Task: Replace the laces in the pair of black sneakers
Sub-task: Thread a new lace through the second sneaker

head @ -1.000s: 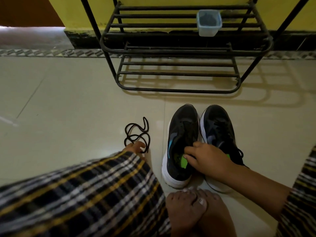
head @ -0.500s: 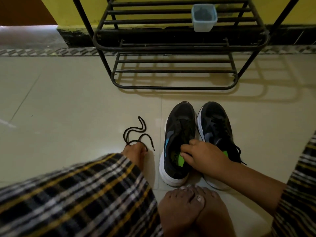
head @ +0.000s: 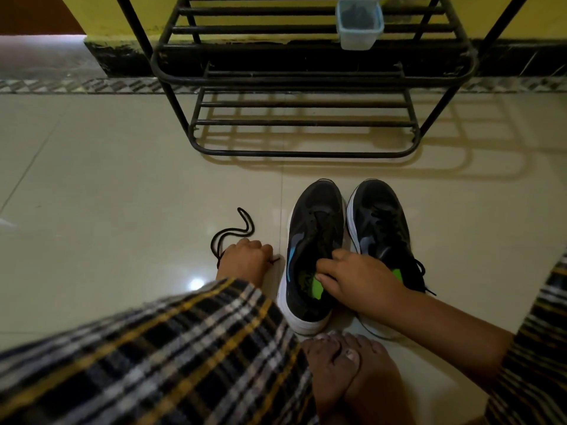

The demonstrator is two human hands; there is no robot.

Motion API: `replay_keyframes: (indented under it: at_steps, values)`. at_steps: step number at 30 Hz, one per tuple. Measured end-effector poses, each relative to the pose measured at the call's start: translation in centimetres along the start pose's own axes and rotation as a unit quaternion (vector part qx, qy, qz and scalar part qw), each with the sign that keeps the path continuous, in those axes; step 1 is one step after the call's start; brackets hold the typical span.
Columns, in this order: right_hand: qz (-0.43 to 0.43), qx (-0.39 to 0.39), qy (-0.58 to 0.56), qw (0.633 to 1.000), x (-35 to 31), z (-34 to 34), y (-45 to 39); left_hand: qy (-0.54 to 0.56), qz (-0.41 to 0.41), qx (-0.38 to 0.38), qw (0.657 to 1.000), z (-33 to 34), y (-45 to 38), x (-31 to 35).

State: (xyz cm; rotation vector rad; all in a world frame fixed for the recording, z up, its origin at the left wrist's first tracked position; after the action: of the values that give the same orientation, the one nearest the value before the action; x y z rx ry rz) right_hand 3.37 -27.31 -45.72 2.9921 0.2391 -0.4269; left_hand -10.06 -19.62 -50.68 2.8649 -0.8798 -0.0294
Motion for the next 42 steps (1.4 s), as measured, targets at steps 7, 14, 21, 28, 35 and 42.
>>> replay_keyframes:
  at_steps: [7,14,21,28,35,42]
  values:
    - [-0.005,-0.002,0.014,1.000,0.0,0.1,0.0,-0.012,0.010,-0.045,0.999,0.5,0.2,0.1]
    - [0.040,-0.019,-0.153,0.987,1.0,-5.0,-1.2,0.294,-0.060,0.169,0.939,-8.7,-1.1,-1.4]
    - [0.084,0.062,-0.354,0.929,0.1,-21.8,-5.0,0.479,-0.017,0.127,0.868,-25.6,-2.8,1.3]
    - [0.099,0.137,-0.343,0.924,-4.6,-33.4,-5.4,0.545,-0.050,0.158,0.822,-38.2,-2.9,4.0]
    - [0.104,0.082,-0.390,0.911,-5.6,-31.6,-2.9,0.675,-0.098,0.260,0.684,-39.5,-0.5,2.9]
    - [0.307,0.197,-0.262,0.894,5.5,-30.6,0.1,0.787,-0.167,0.321,0.500,-38.4,1.0,-1.0]
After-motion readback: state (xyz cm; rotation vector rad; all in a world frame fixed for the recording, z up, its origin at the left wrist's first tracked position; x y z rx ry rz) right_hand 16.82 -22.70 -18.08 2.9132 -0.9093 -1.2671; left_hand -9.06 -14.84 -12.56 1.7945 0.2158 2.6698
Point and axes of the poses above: each hand's wrist, its own y-axis away from the middle knuckle, its own z-axis out of the palm, x = y × z, the point moved 7 cm from there along -y, towards the middle knuckle, and after that the axes turned 6 degrees about x, right-handed, at the moved point
